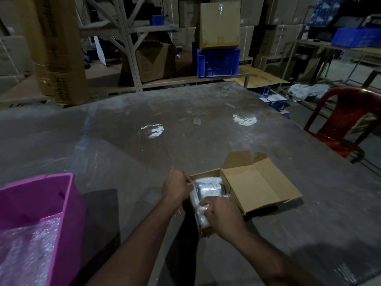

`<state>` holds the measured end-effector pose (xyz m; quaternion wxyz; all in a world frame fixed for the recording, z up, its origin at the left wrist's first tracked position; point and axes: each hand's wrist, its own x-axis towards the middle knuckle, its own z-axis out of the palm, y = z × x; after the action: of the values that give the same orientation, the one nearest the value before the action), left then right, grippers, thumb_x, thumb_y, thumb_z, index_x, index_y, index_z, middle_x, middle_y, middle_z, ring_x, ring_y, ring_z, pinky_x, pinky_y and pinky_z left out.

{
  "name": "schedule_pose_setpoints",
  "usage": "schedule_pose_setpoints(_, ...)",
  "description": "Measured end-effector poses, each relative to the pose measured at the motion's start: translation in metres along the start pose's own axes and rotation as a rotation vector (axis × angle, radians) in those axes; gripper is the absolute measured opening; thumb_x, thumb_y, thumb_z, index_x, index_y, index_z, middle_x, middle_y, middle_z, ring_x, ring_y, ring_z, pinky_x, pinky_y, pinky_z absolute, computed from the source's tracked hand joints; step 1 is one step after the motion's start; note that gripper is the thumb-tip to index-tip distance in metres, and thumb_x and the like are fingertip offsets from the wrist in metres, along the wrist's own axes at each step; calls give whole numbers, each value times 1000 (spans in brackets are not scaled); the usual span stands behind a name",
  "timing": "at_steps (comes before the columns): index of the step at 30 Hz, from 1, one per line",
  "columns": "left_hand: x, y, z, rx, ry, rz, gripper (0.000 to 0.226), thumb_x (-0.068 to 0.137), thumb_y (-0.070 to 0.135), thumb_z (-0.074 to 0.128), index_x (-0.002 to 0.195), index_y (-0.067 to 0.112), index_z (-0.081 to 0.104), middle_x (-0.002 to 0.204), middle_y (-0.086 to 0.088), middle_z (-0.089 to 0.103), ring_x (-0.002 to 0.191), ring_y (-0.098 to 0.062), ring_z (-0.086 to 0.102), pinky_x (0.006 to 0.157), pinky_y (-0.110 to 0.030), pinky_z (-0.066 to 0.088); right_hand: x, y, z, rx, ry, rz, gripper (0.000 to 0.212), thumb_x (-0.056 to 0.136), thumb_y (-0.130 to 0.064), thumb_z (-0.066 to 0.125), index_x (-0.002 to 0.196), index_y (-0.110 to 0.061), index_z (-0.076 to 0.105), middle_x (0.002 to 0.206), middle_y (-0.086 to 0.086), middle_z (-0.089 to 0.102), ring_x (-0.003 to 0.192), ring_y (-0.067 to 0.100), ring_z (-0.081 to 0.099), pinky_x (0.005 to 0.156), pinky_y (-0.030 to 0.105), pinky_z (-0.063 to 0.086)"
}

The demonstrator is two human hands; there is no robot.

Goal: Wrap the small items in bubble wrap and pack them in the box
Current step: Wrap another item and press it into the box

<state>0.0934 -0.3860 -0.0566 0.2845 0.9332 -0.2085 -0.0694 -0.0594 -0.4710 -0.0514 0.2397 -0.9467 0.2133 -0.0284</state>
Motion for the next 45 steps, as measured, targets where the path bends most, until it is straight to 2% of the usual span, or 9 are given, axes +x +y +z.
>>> schedule_pose_setpoints(7,2,-2,-3,-9,-48,-16,19,69,21,79,88,24,80,92,-2,74,93,-20,68,78,-26,51,3,-11,-2,25,-29,50,14,86,-26,66,90,-33,77,83,-9,75,78,9,68,65,23,52)
schedule_pose_setpoints(10,2,-2,-4,-8,-60,-29,20,69,19,80,88,24,80,93,-2,74,93,-19,68,78,-26,52,8,-15,-1,-56,7,11,14,85,-20,67,88,-30,77,84,-11,67,78,5,63,53,16,36)
schedule_pose_setpoints(16,2,1,-1,9,-73,-36,20,67,20,79,85,28,80,89,1,72,89,-17,67,69,-21,45,24,-21,-3,-246,-63,-98,15,81,-20,66,91,-19,76,93,1,72,93,21,68,73,30,54)
schedule_pose_setpoints(22,4,4,-2,36,-75,-28,13,70,21,80,81,26,80,81,1,73,83,-16,69,61,-20,41,32,-26,-8,-307,-130,-103,20,82,-23,71,101,-16,70,105,6,71,100,26,68,70,28,43)
schedule_pose_setpoints(26,5,6,-4,51,-75,-22,15,73,15,78,86,23,81,89,-1,76,89,-17,68,64,-21,43,25,-30,-7,-319,-119,-113,21,84,-24,72,103,-15,69,105,6,71,97,25,68,75,31,50)
schedule_pose_setpoints(34,-2,12,-9,82,-77,-13,23,71,12,75,92,19,81,94,-4,77,92,-21,70,68,-23,45,5,-20,-3,-266,54,-136,17,94,-20,56,108,-19,66,106,3,70,100,22,65,80,32,48)
schedule_pose_setpoints(38,-3,9,-11,38,-77,-28,21,76,19,73,95,21,82,94,-4,77,92,-20,70,69,-23,45,-12,-8,10,-108,96,-82,17,91,-22,57,98,-26,72,97,-6,73,90,12,67,71,28,43)
schedule_pose_setpoints(42,-5,8,-13,5,-107,-50,16,78,29,76,90,21,82,84,-2,77,72,-14,66,60,-22,38,-22,-2,22,-133,125,-90,13,73,-15,66,67,-27,68,69,-8,63,62,9,59,55,23,34)
schedule_pose_setpoints(45,-4,8,-15,33,-128,-67,26,71,28,83,96,23,80,94,0,77,86,-17,69,66,-21,40,-15,4,36,-94,158,-114,11,60,-16,59,56,-22,68,59,-6,58,51,9,55,50,19,41)
